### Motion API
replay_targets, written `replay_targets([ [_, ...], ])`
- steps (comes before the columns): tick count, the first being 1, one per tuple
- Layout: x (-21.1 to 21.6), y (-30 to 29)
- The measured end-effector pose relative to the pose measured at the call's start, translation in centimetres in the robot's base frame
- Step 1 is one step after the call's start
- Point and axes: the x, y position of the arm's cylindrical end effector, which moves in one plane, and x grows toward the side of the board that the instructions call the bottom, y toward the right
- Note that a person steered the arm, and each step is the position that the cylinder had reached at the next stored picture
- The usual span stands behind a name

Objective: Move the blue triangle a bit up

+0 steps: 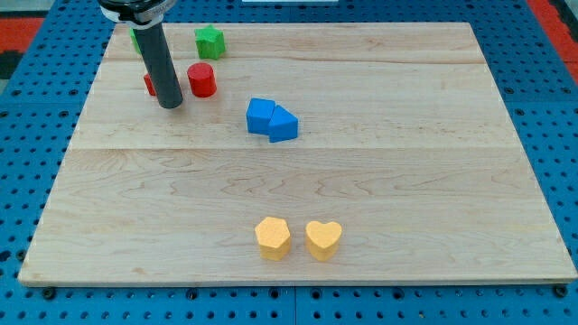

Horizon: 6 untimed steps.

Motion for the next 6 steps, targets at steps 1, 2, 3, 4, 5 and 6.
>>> replay_targets([
  [1,4.0,0.1],
  [2,5.3,0.9],
  [3,4.4,0.2],
  [4,4.1,-0.5],
  [5,4.1,-0.5],
  [6,3.8,-6.4],
])
